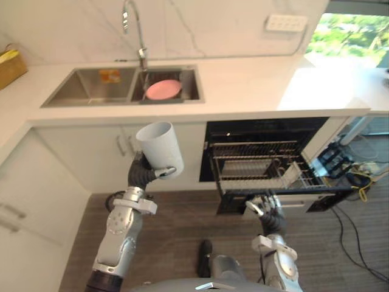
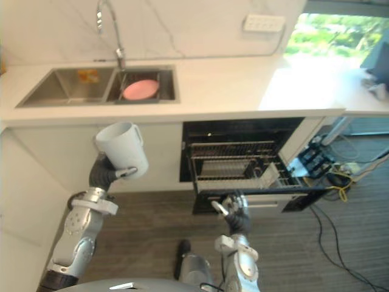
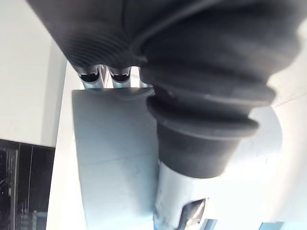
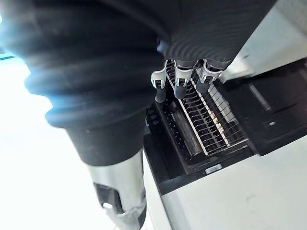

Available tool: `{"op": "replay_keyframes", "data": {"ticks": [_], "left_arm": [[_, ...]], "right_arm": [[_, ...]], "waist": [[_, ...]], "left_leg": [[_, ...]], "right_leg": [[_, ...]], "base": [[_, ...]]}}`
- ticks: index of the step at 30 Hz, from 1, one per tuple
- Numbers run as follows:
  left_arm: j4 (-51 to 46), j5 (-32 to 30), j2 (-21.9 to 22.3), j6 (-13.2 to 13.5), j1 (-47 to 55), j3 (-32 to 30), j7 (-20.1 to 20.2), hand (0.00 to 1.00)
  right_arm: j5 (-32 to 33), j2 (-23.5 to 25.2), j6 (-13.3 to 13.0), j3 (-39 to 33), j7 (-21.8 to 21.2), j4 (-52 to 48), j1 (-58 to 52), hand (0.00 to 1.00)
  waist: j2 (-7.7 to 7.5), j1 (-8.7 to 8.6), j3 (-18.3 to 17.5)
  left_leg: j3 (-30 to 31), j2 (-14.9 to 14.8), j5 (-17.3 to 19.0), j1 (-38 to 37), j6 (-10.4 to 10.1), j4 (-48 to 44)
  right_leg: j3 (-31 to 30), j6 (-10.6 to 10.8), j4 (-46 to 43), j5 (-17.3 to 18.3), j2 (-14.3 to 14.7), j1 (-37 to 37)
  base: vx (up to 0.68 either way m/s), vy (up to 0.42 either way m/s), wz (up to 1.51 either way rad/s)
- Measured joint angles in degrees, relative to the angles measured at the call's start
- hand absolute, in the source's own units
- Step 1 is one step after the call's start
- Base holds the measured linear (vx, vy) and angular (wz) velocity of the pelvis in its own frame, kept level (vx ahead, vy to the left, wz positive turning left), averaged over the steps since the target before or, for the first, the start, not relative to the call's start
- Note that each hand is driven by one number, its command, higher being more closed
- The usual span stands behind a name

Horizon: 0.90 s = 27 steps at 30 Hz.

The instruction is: Walk over to the sink, pick up the cup, carry it to the dishwasher, place the cup inside the dishwasher, then close the dishwasher door

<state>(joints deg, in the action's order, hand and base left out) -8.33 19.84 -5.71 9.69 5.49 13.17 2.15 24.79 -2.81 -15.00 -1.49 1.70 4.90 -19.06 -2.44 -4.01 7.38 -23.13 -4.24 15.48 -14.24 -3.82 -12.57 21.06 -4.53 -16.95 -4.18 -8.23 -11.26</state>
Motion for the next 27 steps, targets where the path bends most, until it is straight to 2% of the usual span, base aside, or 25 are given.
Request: {"op": "replay_keyframes", "data": {"ticks": [1,2,3,4,6,7,8,9,11,12,13,15,16,18,19,20,21,22,23,24,25,26,27], "left_arm": [[-0.2,-0.3,1.0,-0.3,0.0,1.8,0.6,1.00],[-1.0,-0.4,1.9,-0.3,-0.2,2.8,1.8,1.00],[-1.4,-0.5,2.2,-0.3,-0.2,3.0,2.3,1.00],[-2.1,-1.0,2.4,-0.2,-0.3,3.3,3.0,1.00],[-2.1,-2.0,2.3,-0.2,-0.5,3.4,3.6,1.00],[-1.7,-2.0,2.0,0.0,-0.5,4.0,3.6,1.00],[-1.2,-2.1,1.7,0.0,-0.4,4.3,3.6,1.00],[0.4,-2.1,1.5,0.2,-1.3,5.6,3.2,1.00],[0.9,-2.1,1.6,0.2,-1.2,6.2,2.7,1.00],[1.4,-2.1,1.8,0.4,-1.0,7.2,1.8,1.00],[1.8,-2.1,2.0,0.8,-0.9,7.2,1.5,1.00],[2.4,-2.1,2.3,2.0,-0.6,7.0,0.6,1.00],[2.4,-2.9,2.4,4.0,0.4,6.7,-0.7,1.00],[2.4,-4.4,2.4,5.5,1.2,6.6,-1.5,1.00],[2.3,-5.6,2.5,6.7,2.0,6.4,-2.4,1.00],[2.2,-6.8,2.5,7.7,3.1,6.0,-3.1,1.00],[2.2,-7.1,2.5,7.9,3.6,5.8,-3.2,1.00],[2.2,-7.5,2.6,8.2,3.9,5.5,-3.0,1.00],[2.2,-7.7,2.9,8.8,3.7,5.4,-2.7,1.00],[2.4,-7.7,2.9,9.2,3.5,5.2,-2.6,1.00],[2.4,-7.7,2.1,9.4,3.5,4.8,-2.8,1.00],[2.4,-7.8,1.1,9.7,3.3,4.4,-3.1,1.00],[2.3,-7.7,0.5,9.7,2.9,4.2,-3.5,1.00]], "right_arm": [[0.0,-0.1,0.0,0.5,0.0,0.0,-0.1,0.00],[-0.1,-0.2,0.0,0.5,0.1,0.0,0.6,0.00],[-0.2,-0.2,0.0,0.6,0.2,0.0,1.0,0.00],[-0.5,0.0,-0.4,0.7,0.3,0.0,1.5,0.00],[-1.8,0.0,-1.5,0.8,0.4,0.0,1.7,0.00],[-2.9,-0.2,-2.3,0.7,0.7,0.0,1.6,0.00],[-3.1,-0.3,-2.5,0.8,1.2,-0.1,1.5,0.00],[-4.7,-0.3,-2.9,0.8,2.7,-0.6,2.3,0.00],[-5.1,-1.2,-3.1,1.0,3.2,-2.7,2.3,0.00],[-7.1,-2.7,-4.2,1.5,3.7,-5.1,2.9,0.00],[-7.9,-3.4,-4.8,1.4,3.7,-5.5,3.9,0.00],[-9.0,-3.6,-6.0,1.4,3.6,-6.2,4.8,0.00],[-8.9,-3.9,-6.7,1.4,2.5,-6.2,5.8,0.00],[-8.4,-4.4,-7.2,1.6,1.8,-6.2,6.5,0.00],[-7.7,-5.0,-7.9,1.7,0.3,-6.1,6.5,0.00],[-6.7,-5.5,-8.6,1.9,-1.0,-6.2,6.2,0.00],[-6.4,-5.8,-9.0,1.8,-1.5,-6.2,5.9,0.00],[-6.4,-6.6,-9.7,1.8,-1.9,-6.2,5.2,0.00],[-6.4,-7.2,-10.0,1.7,-1.7,-6.3,4.5,0.00],[-6.4,-6.9,-9.9,1.6,-1.6,-5.9,4.3,0.00],[-6.1,-4.9,-9.8,1.3,-1.5,-6.7,3.0,0.00],[-5.8,-2.9,-9.8,1.4,-1.8,-6.7,2.3,0.00],[-4.7,-2.1,-9.9,1.3,-2.2,-6.7,2.2,0.00]], "waist": [[1.24,-0.29,-0.6],[2.36,-0.12,-1.1],[2.47,-0.08,-1.0],[3.38,-0.06,-1.4],[3.89,0.18,-1.6],[4.83,0.36,-2.1],[5.38,0.41,-2.3],[5.62,0.39,-2.7],[6.01,0.84,-2.4],[7.45,1.27,-2.3],[7.73,1.43,-2.4],[7.34,1.53,-2.5],[6.92,2.34,-2.7],[6.47,2.51,-2.9],[6.23,2.62,-3.0],[6.09,2.58,-3.0],[6.15,2.31,-3.1],[6.61,1.70,-3.2],[7.50,1.59,-3.7],[6.63,1.64,-3.8],[4.57,1.51,-4.4],[3.17,1.12,-4.9],[2.36,1.00,-5.4]], "left_leg": [[0.1,-1.6,1.2,0.2,-0.7,-0.8],[-0.3,-2.6,2.1,0.3,-1.3,-1.0],[-0.5,-3.0,2.4,0.4,-1.3,-1.1],[-0.3,-3.4,3.2,0.0,-0.6,-0.7],[0.3,-3.9,5.1,-1.0,1.5,0.0],[1.1,-4.4,7.0,-1.7,4.6,-0.3],[0.9,-4.4,7.5,-2.5,5.8,-0.7],[1.3,-7.3,5.5,0.9,4.7,-15.7],[2.4,-9.9,-0.1,6.7,3.1,-29.8],[5.0,-11.4,-1.0,12.9,-1.1,-41.7],[5.2,-11.4,-0.3,15.1,-1.2,-43.2],[5.1,-11.0,1.0,16.6,-0.8,-38.5],[6.3,-10.3,1.4,16.7,-0.8,-28.4],[13.4,-8.5,0.8,17.0,-1.3,-15.1],[20.8,-6.6,-0.2,16.7,-2.7,-7.7],[24.3,-5.4,-1.7,16.2,-4.3,-3.4],[24.4,-5.0,-2.7,15.9,-4.2,-1.9],[22.9,-4.3,-6.4,15.3,-3.3,0.6],[20.8,-4.4,-11.3,14.7,-4.7,2.0],[19.3,-3.8,-10.0,13.4,-5.1,2.1],[17.0,-1.3,-10.2,11.1,-3.9,3.7],[15.4,0.3,-10.4,10.0,-3.1,5.2],[15.0,0.9,-10.5,9.7,-2.8,5.7]], "right_leg": [[0.4,0.8,-2.4,2.6,1.2,-0.8],[0.2,-0.1,-3.7,4.7,2.3,-1.8],[0.1,-0.1,-4.3,5.6,2.8,-2.3],[0.2,-0.2,-5.7,7.4,3.6,-2.8],[2.4,-0.7,-8.8,11.0,3.4,-3.1],[4.1,-1.5,-12.0,13.6,3.1,-3.2],[4.8,-1.7,-13.9,15.4,2.4,-2.8],[4.7,-1.3,-14.9,18.9,2.6,-0.7],[3.2,-0.9,-13.7,19.3,3.1,1.5],[1.2,0.2,-10.8,18.7,4.2,4.1],[-0.2,0.5,-8.8,18.3,4.4,5.8],[-3.0,0.8,-6.2,17.5,4.3,8.2],[-6.9,1.4,-5.3,17.2,4.3,8.7],[-11.2,2.5,-5.4,17.3,4.1,8.0],[-14.9,3.7,-6.2,17.8,4.0,6.7],[-18.2,5.1,-7.4,18.5,3.4,5.8],[-19.4,5.9,-7.8,18.8,3.0,5.6],[-20.0,7.8,-8.8,19.5,2.1,5.4],[-19.4,9.8,-9.8,20.2,1.4,5.1],[-19.6,10.8,-10.5,20.7,0.0,5.0],[-19.3,12.5,-10.1,20.2,-3.2,5.2],[-18.7,13.4,-8.8,19.2,-5.4,5.5],[-18.6,13.7,-7.9,18.5,-5.9,5.5]], "base": [[0.34,-0.128,-0.14],[0.31,-0.105,-0.12],[0.26,-0.087,-0.27],[0.22,-0.061,-0.27],[0.24,-0.060,-0.30],[0.25,-0.056,-0.22],[0.40,-0.056,-0.23],[0.32,-0.035,-0.20],[0.28,-0.026,-0.38],[0.32,0.048,-0.66],[0.33,0.073,-0.77],[0.29,0.069,-0.89],[0.33,0.096,-1.36],[0.33,0.159,-1.37],[0.36,0.300,-1.51],[0.27,0.288,-1.49],[0.30,0.388,-1.30],[0.21,0.388,-1.02],[0.19,0.424,-0.95],[0.14,0.428,-0.83],[0.08,0.387,-0.62],[0.07,0.394,-0.51],[0.04,0.283,-0.34]]}}
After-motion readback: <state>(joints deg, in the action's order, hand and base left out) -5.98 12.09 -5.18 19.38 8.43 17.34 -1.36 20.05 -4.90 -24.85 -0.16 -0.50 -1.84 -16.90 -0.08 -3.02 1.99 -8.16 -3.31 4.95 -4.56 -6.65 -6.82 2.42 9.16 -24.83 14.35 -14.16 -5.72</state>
